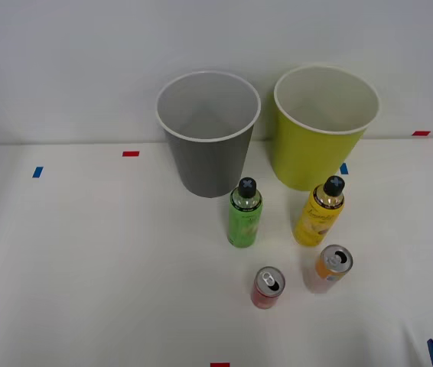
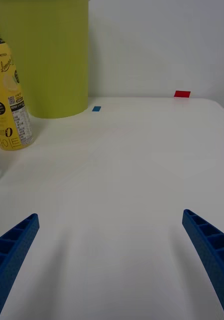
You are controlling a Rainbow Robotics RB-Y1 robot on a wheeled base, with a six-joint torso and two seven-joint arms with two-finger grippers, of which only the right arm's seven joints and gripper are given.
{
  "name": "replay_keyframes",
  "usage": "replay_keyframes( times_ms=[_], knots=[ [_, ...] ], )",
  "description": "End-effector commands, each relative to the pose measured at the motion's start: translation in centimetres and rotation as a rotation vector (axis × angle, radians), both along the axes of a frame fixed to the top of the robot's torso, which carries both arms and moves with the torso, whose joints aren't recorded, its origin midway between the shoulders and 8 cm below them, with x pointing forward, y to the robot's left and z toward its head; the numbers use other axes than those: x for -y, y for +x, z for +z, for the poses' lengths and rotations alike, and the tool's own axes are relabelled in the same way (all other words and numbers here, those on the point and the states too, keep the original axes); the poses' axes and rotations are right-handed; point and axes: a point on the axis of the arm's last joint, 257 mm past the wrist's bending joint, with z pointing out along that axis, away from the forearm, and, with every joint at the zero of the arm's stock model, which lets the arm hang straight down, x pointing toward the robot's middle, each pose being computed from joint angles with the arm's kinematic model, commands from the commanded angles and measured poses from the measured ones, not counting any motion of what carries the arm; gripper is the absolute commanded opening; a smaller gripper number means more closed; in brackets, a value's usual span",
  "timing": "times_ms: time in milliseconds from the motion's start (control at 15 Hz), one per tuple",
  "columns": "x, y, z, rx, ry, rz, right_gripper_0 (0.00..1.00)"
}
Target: Put cans in the gray bin, plastic bottles in the light green bin
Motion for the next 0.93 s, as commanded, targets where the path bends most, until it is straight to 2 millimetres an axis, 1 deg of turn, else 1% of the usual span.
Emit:
replay_keyframes(
  times_ms=[67,600,667,733,800,867,933],
  knots=[
    [0.0,0.0,0.0,0.0,0.0,0.0,1.0],
    [0.0,0.0,0.0,0.0,0.0,0.0,1.0],
    [-0.8,0.0,-1.6,-0.021,0.034,-0.018,1.0],
    [-0.9,-0.1,-2.2,-0.029,0.073,-0.028,1.0],
    [-1.3,-0.1,-2.1,-0.012,0.138,-0.043,1.0],
    [-1.4,-0.4,-1.8,0.009,0.244,-0.08,1.0],
    [-2.1,-0.7,-1.8,0.018,0.281,-0.08,1.0]
  ],
)
